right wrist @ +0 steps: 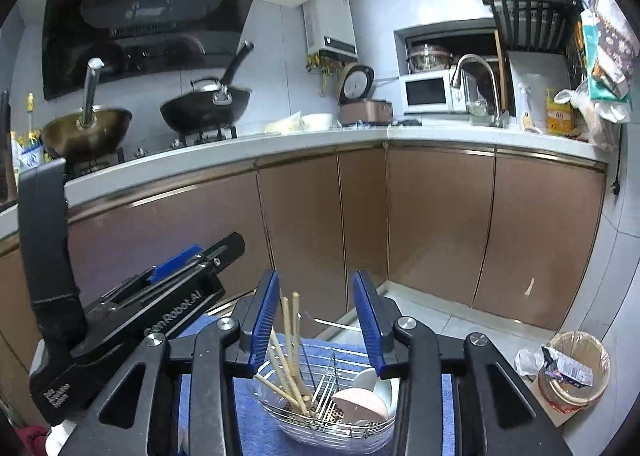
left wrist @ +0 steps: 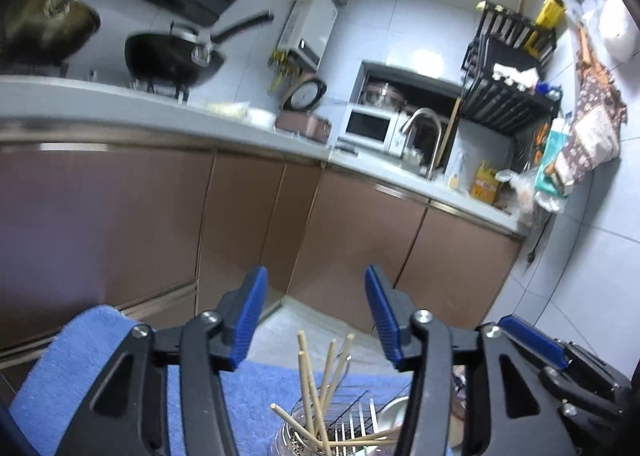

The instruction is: Organize utensils

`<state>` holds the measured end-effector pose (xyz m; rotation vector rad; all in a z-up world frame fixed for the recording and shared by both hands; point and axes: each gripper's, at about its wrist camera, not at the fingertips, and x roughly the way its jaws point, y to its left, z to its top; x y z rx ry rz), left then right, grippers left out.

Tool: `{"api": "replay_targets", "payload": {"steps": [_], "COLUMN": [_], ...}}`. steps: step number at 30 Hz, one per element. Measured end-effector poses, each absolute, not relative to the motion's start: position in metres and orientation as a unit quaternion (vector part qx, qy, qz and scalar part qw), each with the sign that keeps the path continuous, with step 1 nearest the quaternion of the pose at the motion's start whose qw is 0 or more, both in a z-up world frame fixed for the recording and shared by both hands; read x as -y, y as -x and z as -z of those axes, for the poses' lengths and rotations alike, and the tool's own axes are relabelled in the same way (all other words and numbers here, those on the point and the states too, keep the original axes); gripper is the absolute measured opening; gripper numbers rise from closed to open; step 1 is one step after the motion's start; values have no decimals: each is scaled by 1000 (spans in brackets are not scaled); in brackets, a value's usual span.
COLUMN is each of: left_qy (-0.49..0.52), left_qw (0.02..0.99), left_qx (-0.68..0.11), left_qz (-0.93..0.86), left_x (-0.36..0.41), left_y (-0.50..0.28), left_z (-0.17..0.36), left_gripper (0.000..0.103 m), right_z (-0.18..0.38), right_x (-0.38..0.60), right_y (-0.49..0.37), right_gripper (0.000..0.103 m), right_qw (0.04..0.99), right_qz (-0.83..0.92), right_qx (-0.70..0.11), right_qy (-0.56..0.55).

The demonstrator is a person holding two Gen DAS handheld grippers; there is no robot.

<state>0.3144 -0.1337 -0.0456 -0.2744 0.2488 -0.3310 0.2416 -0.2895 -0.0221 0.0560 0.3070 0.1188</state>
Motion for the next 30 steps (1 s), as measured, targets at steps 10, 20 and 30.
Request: {"api": "replay_targets", "payload": {"steps": [10,20,30], "left_qy": [113,64,-11], "left_qw": [976,986,996], "left_qx": [-107,-111,-83], "left_qz": [154,102,28], "left_x": [95,54,26], "left_y": [-243,-179,-105], "left_z": [1,-11,-3], "left_gripper": [60,68,75], "right_z": [-13,-12,5], "right_x": [265,231,215], "right_y": [-172,-106,-63], "right_gripper": [53,98,103], "right_qw": [992,993,993], "right_qz": [-61,-47,-18], "right_qx": [-113,-105,-116], "right_qy": [-14,-3,-13]}}
